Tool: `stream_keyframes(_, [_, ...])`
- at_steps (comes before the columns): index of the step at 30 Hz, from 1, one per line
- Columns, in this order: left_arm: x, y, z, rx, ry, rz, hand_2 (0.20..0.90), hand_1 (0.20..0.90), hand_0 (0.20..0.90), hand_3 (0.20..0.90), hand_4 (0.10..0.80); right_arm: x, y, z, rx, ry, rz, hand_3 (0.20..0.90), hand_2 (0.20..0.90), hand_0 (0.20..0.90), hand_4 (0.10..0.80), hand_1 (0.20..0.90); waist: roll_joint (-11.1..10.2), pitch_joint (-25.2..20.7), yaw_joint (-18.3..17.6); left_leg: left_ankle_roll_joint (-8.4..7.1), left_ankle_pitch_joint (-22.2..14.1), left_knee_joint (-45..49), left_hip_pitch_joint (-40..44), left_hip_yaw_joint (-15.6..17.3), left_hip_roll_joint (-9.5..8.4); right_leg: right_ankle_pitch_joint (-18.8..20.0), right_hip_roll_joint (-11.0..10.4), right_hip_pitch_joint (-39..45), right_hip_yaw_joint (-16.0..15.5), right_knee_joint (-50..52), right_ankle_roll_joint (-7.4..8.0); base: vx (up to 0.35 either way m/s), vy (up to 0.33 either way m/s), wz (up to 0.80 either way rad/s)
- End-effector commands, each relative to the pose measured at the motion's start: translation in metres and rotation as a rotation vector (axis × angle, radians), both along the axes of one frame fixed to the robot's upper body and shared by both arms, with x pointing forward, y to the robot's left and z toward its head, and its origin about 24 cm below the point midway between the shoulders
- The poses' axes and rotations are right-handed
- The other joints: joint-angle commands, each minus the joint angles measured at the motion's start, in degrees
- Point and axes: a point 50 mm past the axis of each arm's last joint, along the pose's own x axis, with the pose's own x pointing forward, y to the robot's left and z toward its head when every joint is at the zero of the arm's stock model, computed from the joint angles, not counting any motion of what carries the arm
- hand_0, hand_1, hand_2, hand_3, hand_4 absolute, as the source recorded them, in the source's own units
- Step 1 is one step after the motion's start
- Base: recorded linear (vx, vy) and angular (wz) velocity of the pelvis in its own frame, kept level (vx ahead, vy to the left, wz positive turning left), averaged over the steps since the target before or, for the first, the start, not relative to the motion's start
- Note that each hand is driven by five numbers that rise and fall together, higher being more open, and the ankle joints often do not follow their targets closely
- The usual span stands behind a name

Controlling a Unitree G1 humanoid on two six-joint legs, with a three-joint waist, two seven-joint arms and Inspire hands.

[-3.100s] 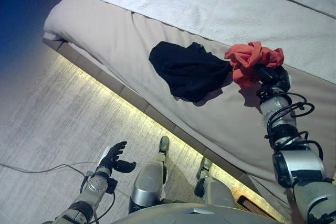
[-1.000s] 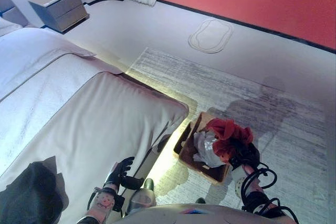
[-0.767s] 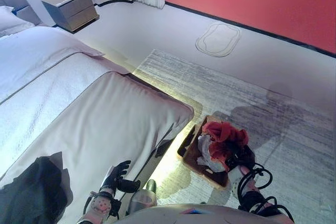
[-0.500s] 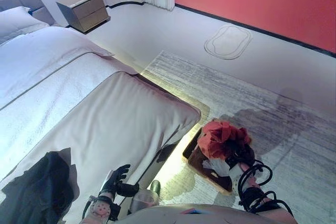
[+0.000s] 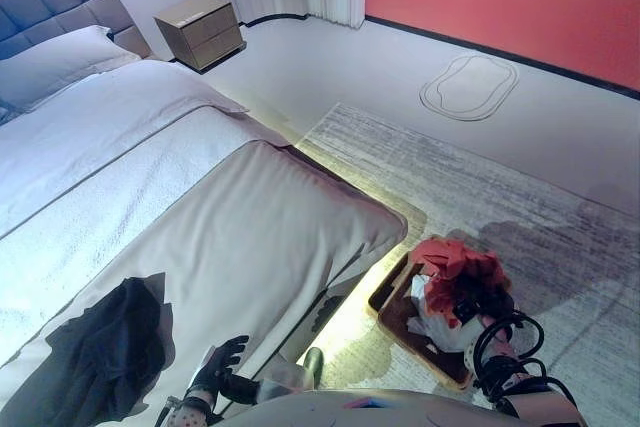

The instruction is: Pick up the clothes from the bed and place them into the basket

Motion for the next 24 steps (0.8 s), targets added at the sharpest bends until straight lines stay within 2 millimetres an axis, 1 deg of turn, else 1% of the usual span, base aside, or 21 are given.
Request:
stream_keyframes(1, [0.022,-0.001,0.007,0.005,-0.088,-0.083,0.900,0.900,0.900,0.900,0.800,0.047,-0.026,0.049,-0.187,-0.166,0.001,0.258,0.349,0.349,0.158,0.349,-1.05,0.64,1.35,-0.94,-0.38,2.08,-6.17,-3.28,-2.68,-2.44,-0.44,1.43,-6.32,4.01,0.65,0.000,0.000,0.00])
stream_keyframes(2, [0.021,-0.002,0.006,0.003,-0.085,-0.084,0.900,0.900,0.900,0.900,0.800,0.047,-0.027,0.050,-0.187,-0.163,-0.002,0.900,0.900,0.900,0.800,0.900,-0.98,0.66,1.27,-0.97,-0.40,2.07,-6.14,-3.29,-2.72,-2.45,-0.48,1.50,-6.32,3.96,0.67,0.000,0.000,0.00])
stream_keyframes(5, [0.021,-0.003,0.006,0.000,-0.078,-0.086,0.900,0.900,0.900,0.900,0.800,0.044,-0.035,0.050,-0.204,-0.123,-0.059,0.900,0.900,0.900,0.800,0.900,-0.58,0.74,1.07,-1.01,-0.31,1.90,-6.03,-3.16,-2.79,-2.45,-0.60,1.42,-6.40,3.96,0.73,0.000,0.000,0.00])
stream_keyframes(9, [0.019,-0.005,0.004,-0.009,-0.060,-0.089,0.900,0.900,0.900,0.900,0.800,0.033,-0.048,0.048,-0.231,-0.052,-0.159,0.900,0.900,0.900,0.800,0.900,-0.17,0.64,0.84,-1.04,-0.27,1.74,-5.76,-3.00,-2.85,-2.45,-0.67,1.57,-6.45,3.91,0.83,0.000,0.000,0.00])
stream_keyframes(11, [0.018,-0.007,0.003,-0.012,-0.053,-0.091,0.900,0.900,0.900,0.900,0.800,0.032,-0.052,0.048,-0.216,-0.058,-0.164,0.900,0.900,0.900,0.800,0.900,0.03,0.69,0.77,-1.11,-0.26,1.67,-5.58,-2.97,-2.86,-2.43,-0.68,1.81,-6.53,3.79,0.83,0.000,0.000,0.00])
stream_keyframes(14, [0.018,-0.008,0.002,-0.015,-0.042,-0.088,0.900,0.900,0.900,0.900,0.800,0.037,-0.050,0.049,-0.207,-0.058,-0.143,0.900,0.900,0.900,0.800,0.900,0.22,0.65,0.65,-1.18,-0.15,1.38,-5.42,-3.04,-2.96,-2.31,-0.67,1.81,-6.51,3.53,0.84,0.000,0.000,0.00])
stream_keyframes(24, [0.025,-0.007,0.003,-0.019,-0.045,-0.079,0.900,0.900,0.900,0.900,0.800,0.040,-0.042,0.046,-0.181,-0.051,-0.118,0.900,0.900,0.900,0.800,0.900,-0.03,0.55,0.33,-1.32,0.01,0.74,-4.78,-2.70,-2.63,-2.19,-0.35,1.91,-6.33,3.16,0.79,-0.022,-0.003,0.00])
